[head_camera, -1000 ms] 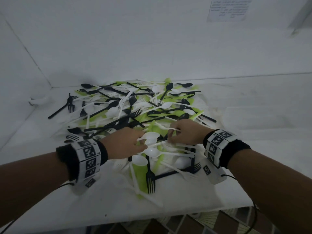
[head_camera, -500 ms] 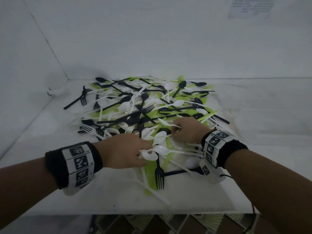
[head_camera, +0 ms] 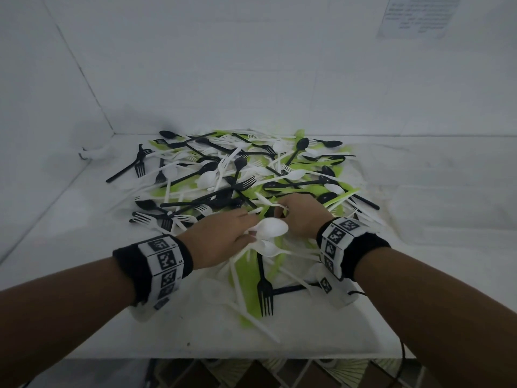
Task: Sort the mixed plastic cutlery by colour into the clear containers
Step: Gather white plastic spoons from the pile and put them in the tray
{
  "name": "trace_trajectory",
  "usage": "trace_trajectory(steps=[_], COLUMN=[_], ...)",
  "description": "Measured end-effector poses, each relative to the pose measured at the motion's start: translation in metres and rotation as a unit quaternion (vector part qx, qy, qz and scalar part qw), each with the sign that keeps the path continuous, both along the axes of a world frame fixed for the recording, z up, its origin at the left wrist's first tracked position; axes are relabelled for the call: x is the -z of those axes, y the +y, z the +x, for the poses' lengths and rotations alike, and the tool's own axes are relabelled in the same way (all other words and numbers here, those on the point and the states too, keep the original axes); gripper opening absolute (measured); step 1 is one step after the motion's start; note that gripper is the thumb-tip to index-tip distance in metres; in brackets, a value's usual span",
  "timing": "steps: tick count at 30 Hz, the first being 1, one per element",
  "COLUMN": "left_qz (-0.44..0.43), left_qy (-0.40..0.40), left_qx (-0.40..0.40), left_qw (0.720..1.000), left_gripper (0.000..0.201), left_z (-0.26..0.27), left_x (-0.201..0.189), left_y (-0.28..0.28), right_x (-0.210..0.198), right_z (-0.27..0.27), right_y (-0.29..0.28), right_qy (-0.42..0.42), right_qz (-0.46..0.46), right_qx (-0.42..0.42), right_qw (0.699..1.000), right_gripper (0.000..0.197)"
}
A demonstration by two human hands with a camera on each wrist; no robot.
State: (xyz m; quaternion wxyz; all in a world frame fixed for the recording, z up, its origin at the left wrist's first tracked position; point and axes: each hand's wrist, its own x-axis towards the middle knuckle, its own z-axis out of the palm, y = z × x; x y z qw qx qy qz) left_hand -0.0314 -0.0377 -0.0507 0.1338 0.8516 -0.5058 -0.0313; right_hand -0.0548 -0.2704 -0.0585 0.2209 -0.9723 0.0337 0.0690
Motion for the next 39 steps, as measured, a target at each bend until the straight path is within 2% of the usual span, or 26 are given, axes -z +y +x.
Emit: trace_trajectory(steps=[2, 4, 7, 11, 13, 16, 18, 20, 22, 24, 26, 28, 30, 34, 36, 37, 39], left_qz=[-0.049, -0.1, -0.179, -0.303, -0.338, -0.355, -0.349, -0.303, -0.212, -0.167, -0.153, -0.148, -0.191, -0.35, -0.369, -0.351, -0.26], left_qy=[-0.022, -0.032, 0.006, 0.092, 0.173, 0.304, 0.353, 0.387, 0.401, 0.394, 0.385, 0.382, 0.373, 0.336, 0.327, 0.322, 0.313], left_qx=[-0.018, -0.037, -0.102, -0.235, -0.283, -0.326, -0.325, -0.307, -0.286, -0.261, -0.25, -0.254, -0.259, -0.289, -0.301, -0.305, -0.298], left_qw=[0.998, 0.994, 0.978, 0.919, 0.881, 0.821, 0.805, 0.815, 0.844, 0.865, 0.875, 0.876, 0.87, 0.825, 0.816, 0.825, 0.863], left_gripper=[0.024, 0.021, 0.019, 0.021, 0.022, 0.018, 0.024, 0.031, 0.033, 0.023, 0.017, 0.016, 0.02, 0.022, 0.022, 0.026, 0.047], left_z=[0.001, 0.002, 0.007, 0.027, 0.036, 0.039, 0.039, 0.039, 0.035, 0.029, 0.028, 0.028, 0.028, 0.021, 0.015, 0.013, 0.004], left_x=[-0.003, -0.011, -0.023, -0.033, -0.034, -0.039, -0.041, -0.041, -0.036, -0.032, -0.03, -0.031, -0.035, -0.049, -0.051, -0.049, -0.043], left_y=[-0.002, -0.005, -0.011, -0.021, -0.025, -0.03, -0.031, -0.03, -0.028, -0.026, -0.025, -0.024, -0.026, -0.033, -0.033, -0.031, -0.022], right_x=[-0.001, -0.001, 0.0, -0.004, -0.013, -0.032, -0.045, -0.055, -0.062, -0.067, -0.068, -0.064, -0.057, -0.041, -0.035, -0.034, -0.03], right_z=[0.002, 0.005, 0.009, 0.014, 0.016, 0.022, 0.026, 0.027, 0.026, 0.025, 0.028, 0.03, 0.027, 0.008, -0.002, -0.007, -0.015], right_y=[0.001, 0.002, 0.004, 0.006, 0.004, -0.003, -0.009, -0.013, -0.014, -0.014, -0.016, -0.019, -0.017, -0.013, -0.01, -0.009, -0.008], right_qy=[0.001, 0.012, 0.025, -0.018, -0.051, -0.116, -0.179, -0.259, -0.332, -0.367, -0.369, -0.341, -0.279, -0.158, -0.099, -0.071, -0.02], right_qz=[-0.01, -0.003, -0.003, 0.057, 0.106, 0.159, 0.171, 0.171, 0.156, 0.149, 0.131, 0.07, 0.034, 0.049, 0.068, 0.092, 0.134], right_qx=[0.003, 0.016, 0.027, 0.082, 0.113, 0.14, 0.163, 0.172, 0.166, 0.164, 0.155, 0.122, 0.083, 0.038, 0.016, 0.013, 0.002], right_qw=[1.0, 1.0, 0.999, 0.995, 0.987, 0.97, 0.955, 0.935, 0.915, 0.903, 0.907, 0.929, 0.956, 0.985, 0.993, 0.993, 0.991], right_gripper=[0.013, 0.017, 0.012, 0.012, 0.011, 0.016, 0.016, 0.015, 0.015, 0.021, 0.027, 0.031, 0.034, 0.021, 0.019, 0.019, 0.02])
